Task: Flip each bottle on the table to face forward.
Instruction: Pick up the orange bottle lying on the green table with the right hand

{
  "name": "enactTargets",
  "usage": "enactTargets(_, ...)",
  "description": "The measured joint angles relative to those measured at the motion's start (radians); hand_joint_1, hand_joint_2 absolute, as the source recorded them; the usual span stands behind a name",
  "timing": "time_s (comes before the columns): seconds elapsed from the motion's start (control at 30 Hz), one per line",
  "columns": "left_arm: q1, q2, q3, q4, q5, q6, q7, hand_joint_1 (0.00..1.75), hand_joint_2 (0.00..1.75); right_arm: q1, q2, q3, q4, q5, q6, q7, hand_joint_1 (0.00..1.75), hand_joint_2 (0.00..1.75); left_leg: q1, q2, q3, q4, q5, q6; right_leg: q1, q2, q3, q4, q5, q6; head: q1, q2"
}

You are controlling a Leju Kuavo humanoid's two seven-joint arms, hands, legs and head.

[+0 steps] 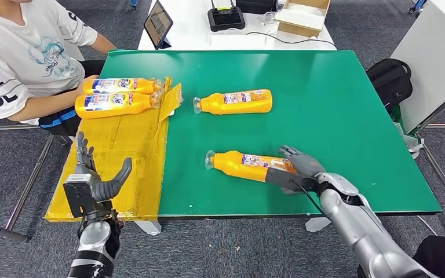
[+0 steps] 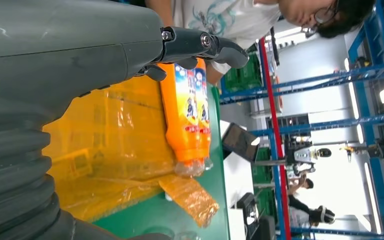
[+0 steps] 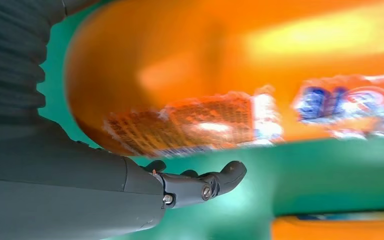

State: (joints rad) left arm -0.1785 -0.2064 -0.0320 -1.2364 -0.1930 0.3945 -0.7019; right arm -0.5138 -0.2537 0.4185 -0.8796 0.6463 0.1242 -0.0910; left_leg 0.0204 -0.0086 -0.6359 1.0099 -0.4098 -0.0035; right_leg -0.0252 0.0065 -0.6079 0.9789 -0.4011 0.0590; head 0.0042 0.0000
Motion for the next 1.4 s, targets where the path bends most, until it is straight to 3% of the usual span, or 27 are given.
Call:
enactTargets(0.27,-0.029,-0.001,-0.014,0.047,0.005,-0.01,0.0,0.0,1.75,-0.167,0.069,0.073,0.148,-0.051,0.056,-0.036,0.0,1.75,0.0,0.0,0.0,0.0,0.0,0.0,0.0,0.0,0.0,0.001,0.0,0.0,0.0,0.0)
enactTargets(0.5,-0.041,-0.002,-0.023,0.084,0.008,-0.021,0.0,0.0,1.75,-0.242,0.108,0.123,0.224,-0.124,0.109,-0.048,0.0,1.75,0.0,0.0,0.0,0.0,0.0,0.0,0.0,0.0,0.0,0.0,0.0,0.0,0.0,0.0)
enactTargets(0.77,-0.066,-0.002,-0.032,0.143,0.013,-0.04,0.0,0.0,1.75,-0.271,0.095,0.189,0.281,-0.198,0.204,-0.053,0.0,1.75,0.0,0.0,0.0,0.0,0.0,0.0,0.0,0.0,0.0,0.0,0.0,0.0,0.0,0.0)
enactTargets(1.4,-0.084,-0.002,-0.058,0.202,-0.009,-0.057,0.002,0.0,1.75,-0.278,0.059,0.264,0.322,-0.245,0.211,-0.053,0.06,1.75,0.0,0.0,0.0,0.0,0.0,0.0,0.0,0.0,0.0,0.0,0.0,0.0,0.0,0.0)
